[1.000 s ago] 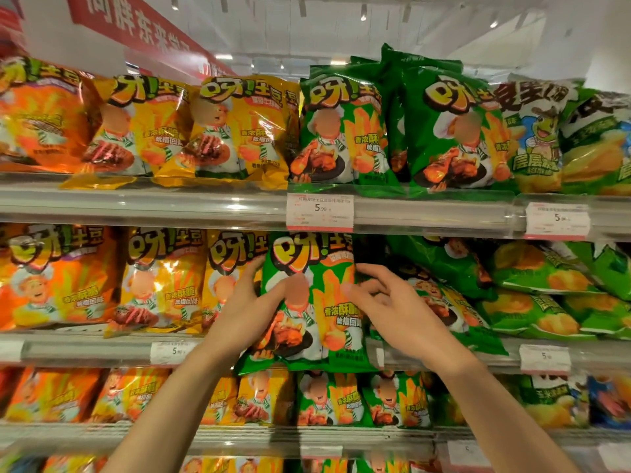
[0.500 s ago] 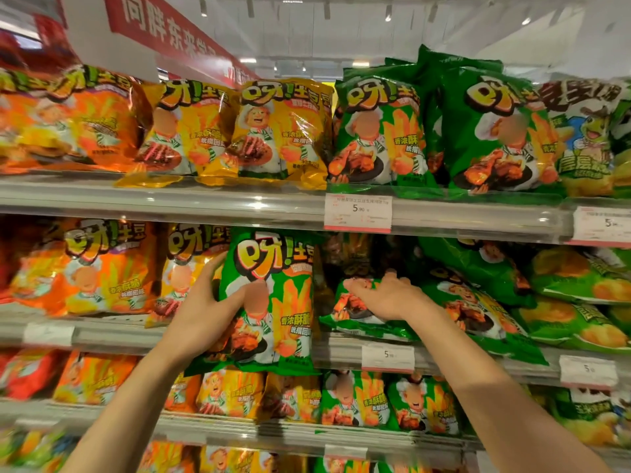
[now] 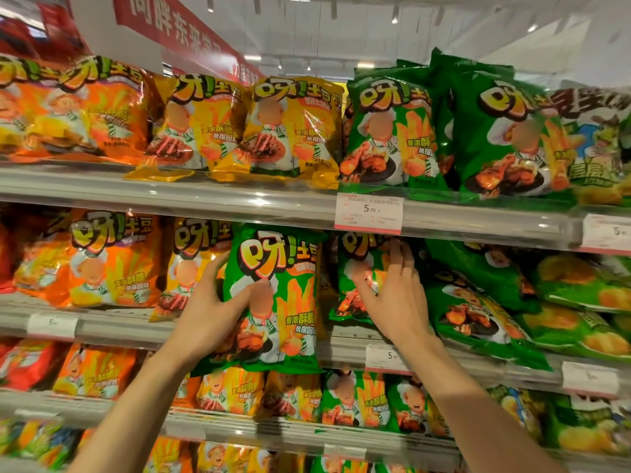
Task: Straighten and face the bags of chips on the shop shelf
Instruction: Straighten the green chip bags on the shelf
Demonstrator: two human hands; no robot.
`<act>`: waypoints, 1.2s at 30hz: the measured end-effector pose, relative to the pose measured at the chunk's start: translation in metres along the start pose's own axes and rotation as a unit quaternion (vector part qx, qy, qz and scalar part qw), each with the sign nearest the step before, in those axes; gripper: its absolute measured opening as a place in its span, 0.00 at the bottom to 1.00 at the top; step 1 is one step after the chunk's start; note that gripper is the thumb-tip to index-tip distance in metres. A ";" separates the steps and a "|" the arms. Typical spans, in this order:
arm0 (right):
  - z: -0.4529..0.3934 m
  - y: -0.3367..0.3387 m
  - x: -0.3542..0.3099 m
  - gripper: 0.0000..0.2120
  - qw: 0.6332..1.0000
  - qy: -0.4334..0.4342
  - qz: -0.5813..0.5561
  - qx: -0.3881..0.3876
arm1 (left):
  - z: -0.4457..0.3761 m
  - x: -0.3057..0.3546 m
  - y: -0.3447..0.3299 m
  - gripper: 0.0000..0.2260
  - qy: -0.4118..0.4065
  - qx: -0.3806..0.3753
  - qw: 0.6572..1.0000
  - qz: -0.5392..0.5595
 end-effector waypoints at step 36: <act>0.006 -0.009 0.026 0.34 0.939 -0.151 -0.308 -0.022 | 0.005 -0.009 -0.035 0.32 -0.034 -0.016 0.998 0.041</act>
Point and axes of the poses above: each hand's wrist, its own z-axis away from the middle knuckle, its own y-axis out of the back of the hand, x = y × z, the point moved 10 cm from there along -z, towards the middle knuckle, and after that the axes turned 6 degrees about x, right-handed, at the moved point
